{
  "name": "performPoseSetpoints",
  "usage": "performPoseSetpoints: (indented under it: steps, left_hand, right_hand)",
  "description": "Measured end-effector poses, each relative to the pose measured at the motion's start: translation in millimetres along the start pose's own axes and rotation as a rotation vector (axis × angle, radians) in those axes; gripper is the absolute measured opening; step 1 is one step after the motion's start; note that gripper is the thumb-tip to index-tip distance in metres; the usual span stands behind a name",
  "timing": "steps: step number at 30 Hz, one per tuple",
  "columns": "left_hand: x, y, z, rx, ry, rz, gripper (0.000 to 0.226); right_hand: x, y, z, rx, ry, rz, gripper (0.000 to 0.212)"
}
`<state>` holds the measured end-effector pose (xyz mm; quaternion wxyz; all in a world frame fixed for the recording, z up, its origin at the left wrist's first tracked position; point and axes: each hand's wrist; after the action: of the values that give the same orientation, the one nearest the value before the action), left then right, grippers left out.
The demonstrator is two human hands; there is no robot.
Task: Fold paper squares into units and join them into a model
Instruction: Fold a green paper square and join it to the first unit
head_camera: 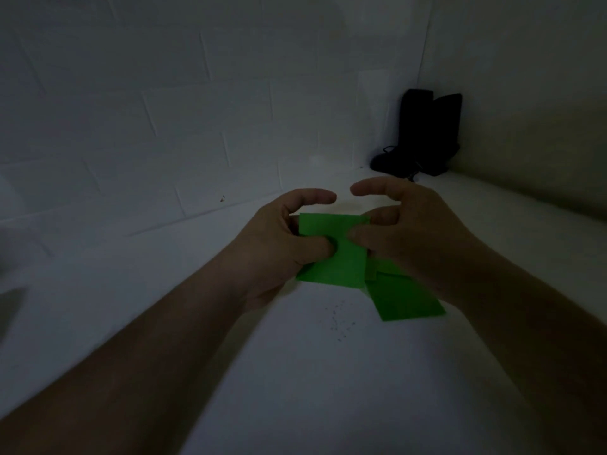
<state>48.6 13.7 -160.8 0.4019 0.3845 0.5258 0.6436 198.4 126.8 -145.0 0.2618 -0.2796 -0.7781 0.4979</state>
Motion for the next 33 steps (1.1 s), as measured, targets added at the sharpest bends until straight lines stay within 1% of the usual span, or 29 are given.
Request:
performPoseSetpoints:
  steps: [3, 9, 12, 16, 21, 23, 25, 28, 31, 33]
  left_hand:
    - [-0.2, -1.3, 0.5, 0.039, -0.016, -0.003, 0.06]
    - [-1.7, -4.3, 4.6, 0.17, 0.027, 0.094, 0.062]
    - [-1.2, -4.0, 3.5, 0.141, 0.019, 0.096, 0.066]
    - [0.2, -3.5, 1.4, 0.079, 0.023, 0.088, 0.061]
    - [1.4, -2.6, 0.0, -0.019, 0.017, 0.052, 0.059]
    - [1.7, -2.1, -1.0, -0.053, -0.002, 0.041, 0.059]
    - [1.0, -1.5, -1.3, -0.081, -0.031, 0.027, 0.053]
    - [-0.1, -1.4, -1.1, -0.09, -0.068, 0.008, 0.04]
    - [1.0, -1.9, -1.2, -0.086, -0.08, -0.003, 0.035]
    - [1.8, -2.2, -1.3, -0.081, -0.071, -0.018, 0.033]
  right_hand:
    - [1.9, 0.7, 0.0, 0.043, 0.001, 0.029, 0.055]
    - [1.8, 0.0, 1.1, 0.067, 0.011, 0.026, 0.061]
    - [2.6, 0.8, -0.7, 0.077, 0.028, 0.024, 0.064]
    - [3.0, 2.0, -2.2, 0.08, 0.02, 0.015, 0.066]
    - [5.3, 4.4, -4.9, 0.114, 0.005, -0.045, 0.055]
    - [5.2, 4.1, -6.6, 0.121, -0.025, -0.051, 0.049]
    - [5.0, 3.8, -7.0, 0.118, -0.053, -0.061, 0.043]
    - [5.7, 5.3, -6.2, 0.068, -0.046, -0.087, 0.033]
    - [7.5, 7.6, -6.8, 0.032, -0.02, -0.078, 0.02]
    - [8.0, 8.1, -8.3, 0.047, -0.027, -0.061, 0.017]
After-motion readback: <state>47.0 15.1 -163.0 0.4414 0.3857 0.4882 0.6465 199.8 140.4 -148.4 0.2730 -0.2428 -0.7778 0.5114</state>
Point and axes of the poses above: each hand's wrist, its own x-axis towards the middle knuckle, its own z-axis out of the palm, y = z × x, and after that the axes turned 5 degrees about -x, right-handed
